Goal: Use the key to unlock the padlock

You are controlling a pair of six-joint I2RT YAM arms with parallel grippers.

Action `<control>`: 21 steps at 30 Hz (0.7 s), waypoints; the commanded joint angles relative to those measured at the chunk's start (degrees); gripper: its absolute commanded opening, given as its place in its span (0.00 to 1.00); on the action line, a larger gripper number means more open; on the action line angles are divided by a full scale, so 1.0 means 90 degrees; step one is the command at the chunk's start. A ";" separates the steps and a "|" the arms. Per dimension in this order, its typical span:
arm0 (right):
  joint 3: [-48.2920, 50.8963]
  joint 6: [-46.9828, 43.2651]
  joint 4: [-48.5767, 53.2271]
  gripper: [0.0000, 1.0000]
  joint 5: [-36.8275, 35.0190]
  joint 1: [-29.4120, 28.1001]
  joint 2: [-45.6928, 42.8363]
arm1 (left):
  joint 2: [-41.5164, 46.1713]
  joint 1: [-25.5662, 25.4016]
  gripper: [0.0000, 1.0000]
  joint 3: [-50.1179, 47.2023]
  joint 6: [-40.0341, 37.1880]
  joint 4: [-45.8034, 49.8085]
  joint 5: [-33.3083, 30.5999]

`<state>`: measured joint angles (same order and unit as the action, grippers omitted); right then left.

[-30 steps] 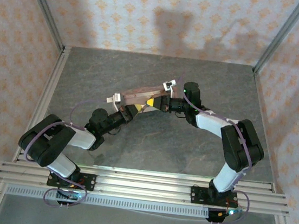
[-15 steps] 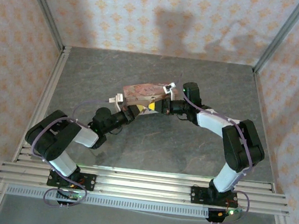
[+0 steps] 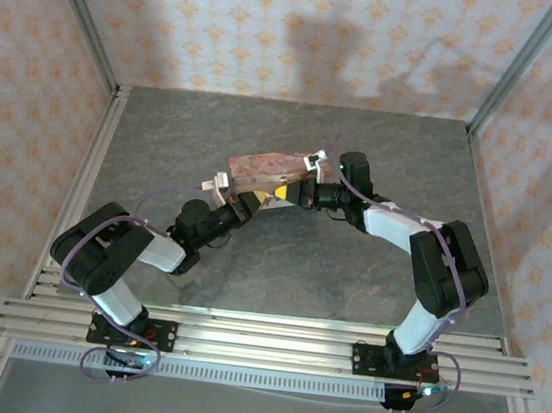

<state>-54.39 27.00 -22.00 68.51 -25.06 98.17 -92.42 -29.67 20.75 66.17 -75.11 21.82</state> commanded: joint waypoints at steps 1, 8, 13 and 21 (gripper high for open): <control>0.0013 0.0348 -0.0970 0.00 0.0483 -0.0302 -0.0277 | -0.0136 -0.0380 0.00 0.0262 -0.0036 -0.0081 0.0438; 0.0086 0.0551 -0.1230 0.00 0.0348 -0.0302 -0.0283 | -0.0116 -0.0467 0.00 0.0233 -0.0028 -0.0082 0.0366; 0.0106 0.0613 -0.1325 0.00 0.0259 -0.0311 -0.0264 | -0.0108 -0.0568 0.00 0.0253 -0.0018 -0.0082 0.0301; 0.0116 0.0547 -0.1261 0.00 0.0409 -0.0338 -0.0173 | -0.0082 -0.0585 0.00 0.0265 -0.0080 -0.0075 0.0249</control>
<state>-53.12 32.38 -29.23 67.37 -26.33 98.17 -92.90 -34.54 21.63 66.13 -74.35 22.00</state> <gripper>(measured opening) 0.085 0.048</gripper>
